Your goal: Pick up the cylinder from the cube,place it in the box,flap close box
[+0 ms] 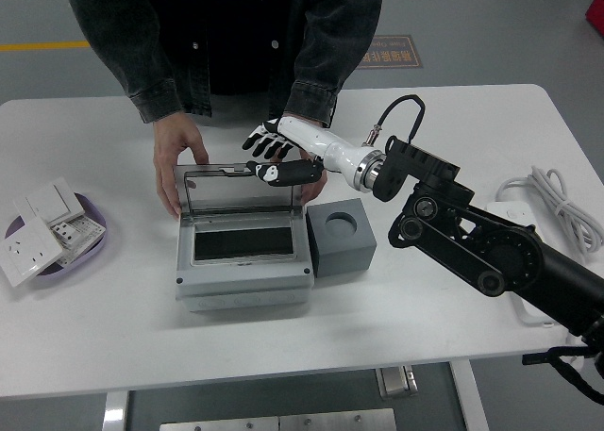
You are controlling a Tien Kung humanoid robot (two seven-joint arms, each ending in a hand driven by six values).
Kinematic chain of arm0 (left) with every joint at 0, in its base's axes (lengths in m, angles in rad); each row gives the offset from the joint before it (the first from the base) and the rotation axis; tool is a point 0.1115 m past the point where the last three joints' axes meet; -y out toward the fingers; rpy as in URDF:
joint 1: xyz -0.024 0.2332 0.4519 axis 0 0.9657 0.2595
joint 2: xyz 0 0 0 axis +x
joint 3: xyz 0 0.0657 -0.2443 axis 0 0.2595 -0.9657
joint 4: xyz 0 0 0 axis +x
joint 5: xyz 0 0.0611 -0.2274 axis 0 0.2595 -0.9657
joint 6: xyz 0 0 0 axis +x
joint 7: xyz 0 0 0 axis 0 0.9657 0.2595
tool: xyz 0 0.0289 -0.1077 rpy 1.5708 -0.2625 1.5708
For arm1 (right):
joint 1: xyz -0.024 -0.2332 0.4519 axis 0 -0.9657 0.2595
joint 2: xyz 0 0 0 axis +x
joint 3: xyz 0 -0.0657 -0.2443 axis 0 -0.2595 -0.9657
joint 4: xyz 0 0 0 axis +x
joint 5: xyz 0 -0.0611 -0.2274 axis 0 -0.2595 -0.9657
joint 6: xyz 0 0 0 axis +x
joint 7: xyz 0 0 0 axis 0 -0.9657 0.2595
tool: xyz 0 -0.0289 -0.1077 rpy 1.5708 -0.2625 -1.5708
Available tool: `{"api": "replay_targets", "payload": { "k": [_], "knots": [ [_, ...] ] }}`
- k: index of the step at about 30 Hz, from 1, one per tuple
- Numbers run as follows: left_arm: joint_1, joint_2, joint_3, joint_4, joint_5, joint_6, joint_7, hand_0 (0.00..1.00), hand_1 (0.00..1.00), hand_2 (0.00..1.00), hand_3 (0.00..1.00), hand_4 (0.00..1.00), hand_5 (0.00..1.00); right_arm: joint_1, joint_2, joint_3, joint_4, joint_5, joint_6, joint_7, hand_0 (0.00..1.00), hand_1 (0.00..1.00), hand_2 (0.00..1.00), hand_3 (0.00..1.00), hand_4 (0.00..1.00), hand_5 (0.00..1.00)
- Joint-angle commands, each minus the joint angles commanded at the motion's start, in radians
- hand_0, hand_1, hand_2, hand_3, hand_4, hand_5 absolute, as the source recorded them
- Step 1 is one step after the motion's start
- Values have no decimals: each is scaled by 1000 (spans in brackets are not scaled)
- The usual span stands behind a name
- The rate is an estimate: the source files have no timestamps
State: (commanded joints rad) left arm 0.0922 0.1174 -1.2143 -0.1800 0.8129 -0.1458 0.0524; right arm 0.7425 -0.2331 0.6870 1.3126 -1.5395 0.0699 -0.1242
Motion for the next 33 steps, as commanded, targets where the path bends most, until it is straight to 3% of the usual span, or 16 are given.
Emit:
{"api": "replay_targets", "payload": {
  "k": [6, 20, 28, 33],
  "knots": [
    [3, 0, -3, 0, 0, 0, -1, 639, 678, 679, 742, 819, 325, -16, -49, -37, 87, 20, 0, -15, 573, 628, 651, 690, 625, 416],
    [12, 0, 0, 0, -6, -2, -6, 639, 678, 679, 742, 820, 327, -93, -54, -107, 259, 58, -26, -48, 564, 623, 653, 693, 626, 420],
    [16, 3, -15, 0, 4, 0, -1, 639, 678, 679, 743, 820, 328, -103, -62, -130, 275, 65, -10, -53, 553, 623, 658, 695, 621, 431],
    [17, 4, -26, 0, 11, 1, 1, 639, 678, 679, 743, 820, 328, -112, -76, -63, 270, 52, -1, -53, 553, 623, 658, 695, 621, 431]
  ]
}}
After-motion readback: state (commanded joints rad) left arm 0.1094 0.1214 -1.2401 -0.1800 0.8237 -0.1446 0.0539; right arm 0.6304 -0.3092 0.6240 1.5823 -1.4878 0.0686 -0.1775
